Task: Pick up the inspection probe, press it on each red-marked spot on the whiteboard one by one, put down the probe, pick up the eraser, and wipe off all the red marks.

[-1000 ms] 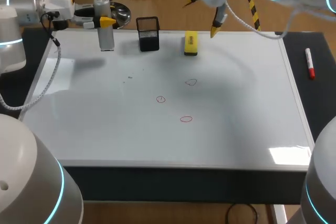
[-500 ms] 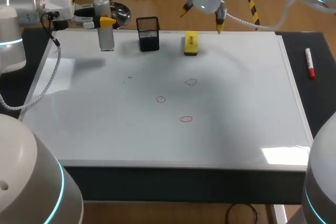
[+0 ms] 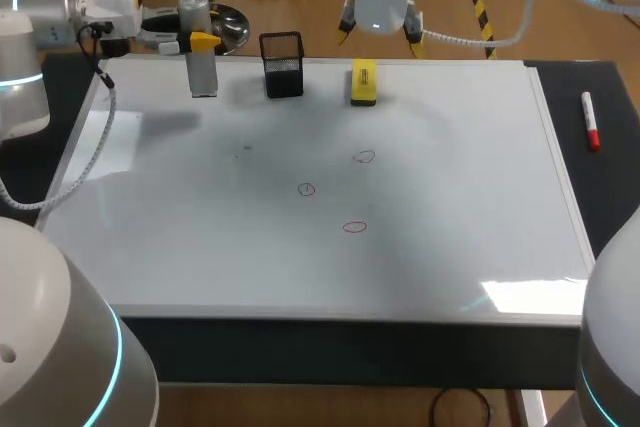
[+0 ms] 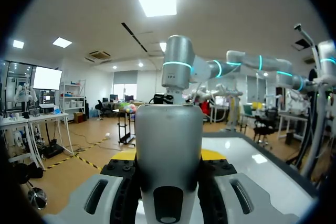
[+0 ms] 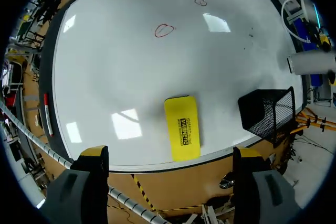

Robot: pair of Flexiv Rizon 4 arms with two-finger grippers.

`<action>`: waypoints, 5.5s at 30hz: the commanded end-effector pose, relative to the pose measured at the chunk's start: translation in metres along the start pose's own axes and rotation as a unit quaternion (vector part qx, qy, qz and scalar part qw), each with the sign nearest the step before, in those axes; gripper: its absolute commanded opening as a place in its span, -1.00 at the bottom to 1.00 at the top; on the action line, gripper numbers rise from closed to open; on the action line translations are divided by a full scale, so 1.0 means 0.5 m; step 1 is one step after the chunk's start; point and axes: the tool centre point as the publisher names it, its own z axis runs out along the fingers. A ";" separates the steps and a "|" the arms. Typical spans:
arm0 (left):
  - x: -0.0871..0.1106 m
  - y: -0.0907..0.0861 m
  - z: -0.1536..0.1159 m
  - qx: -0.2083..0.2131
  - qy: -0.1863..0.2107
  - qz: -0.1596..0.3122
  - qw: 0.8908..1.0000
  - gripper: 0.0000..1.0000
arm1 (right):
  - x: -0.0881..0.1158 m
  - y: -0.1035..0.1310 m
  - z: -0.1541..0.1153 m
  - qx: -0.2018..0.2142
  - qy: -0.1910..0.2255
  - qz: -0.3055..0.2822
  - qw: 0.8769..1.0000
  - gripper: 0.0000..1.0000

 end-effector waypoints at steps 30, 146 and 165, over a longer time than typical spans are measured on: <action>0.000 -0.002 0.000 0.000 0.000 0.000 1.000 -1.00 | -0.032 -0.026 0.079 0.004 -0.053 -0.135 0.989 1.00; 0.000 -0.002 0.000 0.000 0.000 0.000 1.000 -1.00 | -0.027 0.042 0.005 -0.049 0.037 -0.108 0.992 -1.00; 0.000 -0.002 0.000 0.000 0.000 0.000 1.000 -1.00 | 0.147 0.053 -0.025 -0.017 0.038 -0.002 0.999 -1.00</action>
